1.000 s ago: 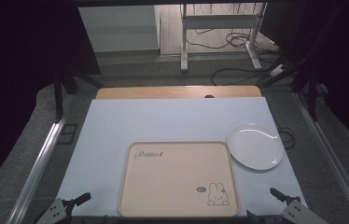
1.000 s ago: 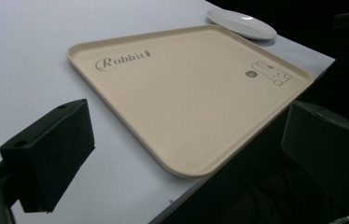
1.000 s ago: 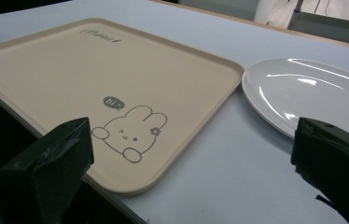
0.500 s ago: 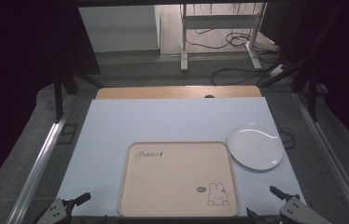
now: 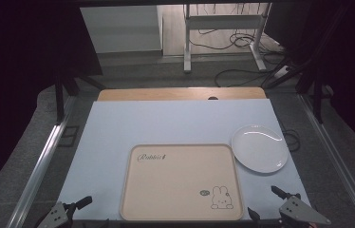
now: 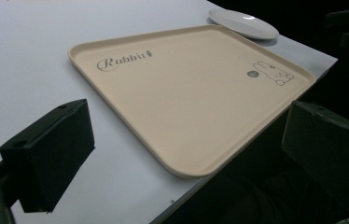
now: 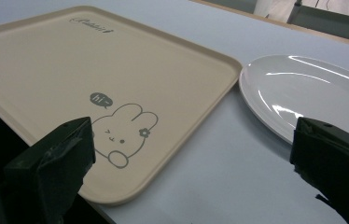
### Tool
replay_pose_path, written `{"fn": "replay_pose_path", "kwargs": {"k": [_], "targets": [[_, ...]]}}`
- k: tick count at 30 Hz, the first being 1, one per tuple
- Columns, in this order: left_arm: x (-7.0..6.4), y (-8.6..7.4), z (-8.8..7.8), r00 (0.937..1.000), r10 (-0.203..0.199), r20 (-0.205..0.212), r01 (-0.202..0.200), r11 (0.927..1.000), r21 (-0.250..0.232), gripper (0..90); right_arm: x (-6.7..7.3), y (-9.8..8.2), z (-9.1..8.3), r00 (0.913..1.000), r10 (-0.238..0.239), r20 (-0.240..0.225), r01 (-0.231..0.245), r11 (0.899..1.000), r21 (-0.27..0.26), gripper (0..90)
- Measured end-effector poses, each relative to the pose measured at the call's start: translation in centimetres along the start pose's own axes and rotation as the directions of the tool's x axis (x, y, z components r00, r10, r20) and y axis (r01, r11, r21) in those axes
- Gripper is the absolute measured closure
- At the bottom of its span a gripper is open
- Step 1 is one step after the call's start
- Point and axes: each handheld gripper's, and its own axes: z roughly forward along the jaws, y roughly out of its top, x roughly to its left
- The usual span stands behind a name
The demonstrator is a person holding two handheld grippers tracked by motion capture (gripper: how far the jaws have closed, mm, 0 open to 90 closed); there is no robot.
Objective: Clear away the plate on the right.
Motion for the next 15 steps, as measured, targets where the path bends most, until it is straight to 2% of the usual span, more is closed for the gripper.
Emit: {"fn": "replay_pose_path", "kwargs": {"k": [15], "targets": [[0.02,0.0,0.01,1.0,-0.002,0.0,0.002,1.0,0.001,1.7,-0.68,0.57,0.9,0.9999,-0.01,0.01,0.009,1.0,0.022,1.7]]}}
